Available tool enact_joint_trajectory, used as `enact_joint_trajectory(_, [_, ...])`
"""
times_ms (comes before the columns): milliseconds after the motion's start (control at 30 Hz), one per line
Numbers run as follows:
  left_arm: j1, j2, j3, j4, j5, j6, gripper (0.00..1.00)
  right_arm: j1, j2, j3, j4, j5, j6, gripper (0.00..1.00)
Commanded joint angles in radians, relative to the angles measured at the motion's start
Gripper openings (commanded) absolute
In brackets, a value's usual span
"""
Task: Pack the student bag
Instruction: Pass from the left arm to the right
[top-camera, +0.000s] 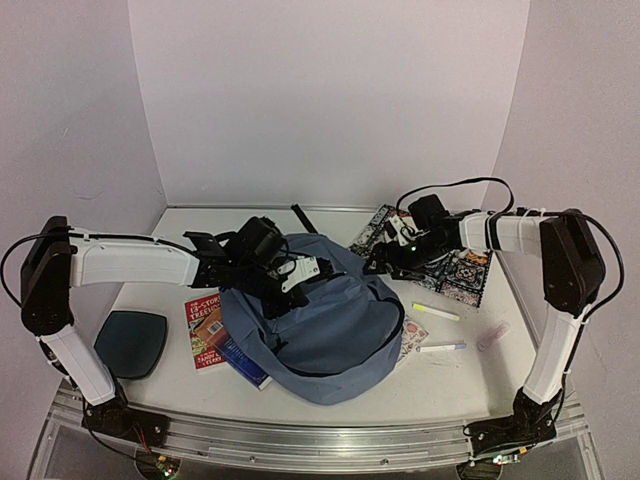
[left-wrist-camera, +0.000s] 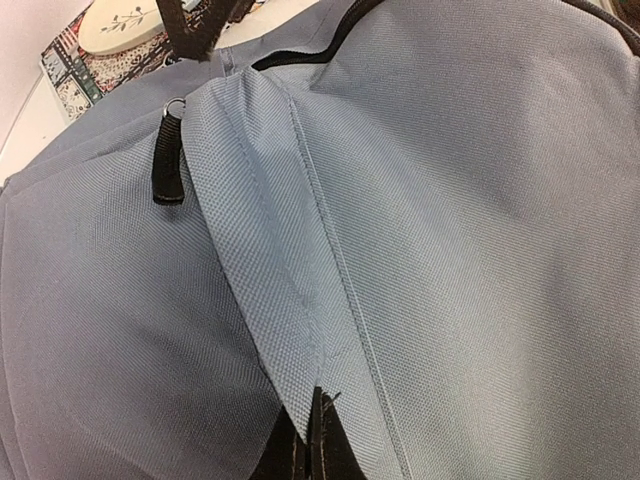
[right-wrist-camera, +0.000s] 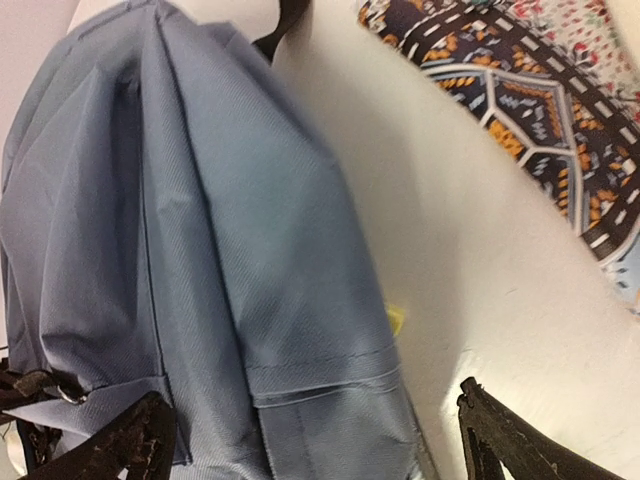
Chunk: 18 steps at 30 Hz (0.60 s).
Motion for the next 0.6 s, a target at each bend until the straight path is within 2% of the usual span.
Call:
enact_joint_trajectory(0, [-0.002, -0.047, -0.012, 0.050, 0.012, -0.011, 0.00, -0.005, 0.015, 0.050, -0.032, 0.008, 0.005, 0.98])
enact_joint_trajectory(333, [-0.002, -0.051, -0.020, 0.086, 0.019, -0.014, 0.01, -0.003, 0.148, 0.100, 0.017, -0.135, 0.032, 0.98])
enact_joint_trajectory(400, [-0.002, -0.051, -0.024, 0.094, 0.019, -0.017, 0.02, -0.002, 0.163, 0.106, 0.019, -0.146, 0.029, 0.94])
enact_joint_trajectory(433, [-0.002, -0.051, -0.024, 0.097, 0.018, -0.019, 0.03, -0.002, 0.168, 0.109, 0.019, -0.158, 0.028, 0.89])
enact_joint_trajectory(500, [-0.002, -0.050, -0.026, 0.103, 0.019, -0.024, 0.06, -0.003, 0.168, 0.116, 0.019, -0.192, 0.026, 0.72])
enact_joint_trajectory(567, [-0.002, -0.050, -0.026, 0.108, 0.022, -0.034, 0.09, -0.003, 0.156, 0.114, 0.019, -0.212, 0.025, 0.46])
